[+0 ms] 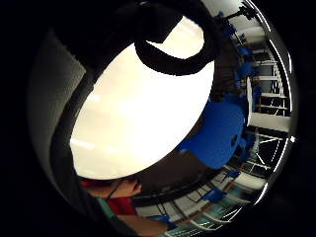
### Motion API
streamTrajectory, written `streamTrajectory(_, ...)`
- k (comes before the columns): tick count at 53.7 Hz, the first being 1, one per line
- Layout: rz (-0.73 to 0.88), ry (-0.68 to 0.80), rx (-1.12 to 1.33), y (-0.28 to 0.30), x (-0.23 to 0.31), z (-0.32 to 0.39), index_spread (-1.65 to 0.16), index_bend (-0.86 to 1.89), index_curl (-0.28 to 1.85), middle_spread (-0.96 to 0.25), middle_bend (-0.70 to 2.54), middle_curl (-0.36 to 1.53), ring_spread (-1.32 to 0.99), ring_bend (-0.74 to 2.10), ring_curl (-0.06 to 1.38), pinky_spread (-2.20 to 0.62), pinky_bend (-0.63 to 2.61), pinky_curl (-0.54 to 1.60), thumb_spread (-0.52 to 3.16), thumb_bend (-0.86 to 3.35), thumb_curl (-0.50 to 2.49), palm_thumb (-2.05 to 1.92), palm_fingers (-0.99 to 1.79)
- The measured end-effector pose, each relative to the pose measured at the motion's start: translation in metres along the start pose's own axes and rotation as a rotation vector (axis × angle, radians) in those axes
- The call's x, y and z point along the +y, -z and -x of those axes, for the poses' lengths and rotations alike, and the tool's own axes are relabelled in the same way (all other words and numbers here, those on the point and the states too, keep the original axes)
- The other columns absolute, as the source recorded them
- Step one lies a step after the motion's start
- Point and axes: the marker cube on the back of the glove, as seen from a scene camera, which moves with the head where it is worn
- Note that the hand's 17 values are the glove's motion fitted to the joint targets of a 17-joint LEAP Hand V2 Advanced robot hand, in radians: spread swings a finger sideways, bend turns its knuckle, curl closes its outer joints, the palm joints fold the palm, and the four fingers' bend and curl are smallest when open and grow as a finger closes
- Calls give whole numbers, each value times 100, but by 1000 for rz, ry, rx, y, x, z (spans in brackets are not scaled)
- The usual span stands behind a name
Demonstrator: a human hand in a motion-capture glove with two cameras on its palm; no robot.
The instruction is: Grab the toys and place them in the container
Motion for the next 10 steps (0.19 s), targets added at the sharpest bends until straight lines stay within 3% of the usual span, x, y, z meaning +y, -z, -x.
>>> streamTrajectory(10, -9, -11, 7, 3, 2, -10, -38, 24, 42, -10, 16, 26, 2, 19, 31, 10, 87, 30, 124, -2, 31, 0, -3)
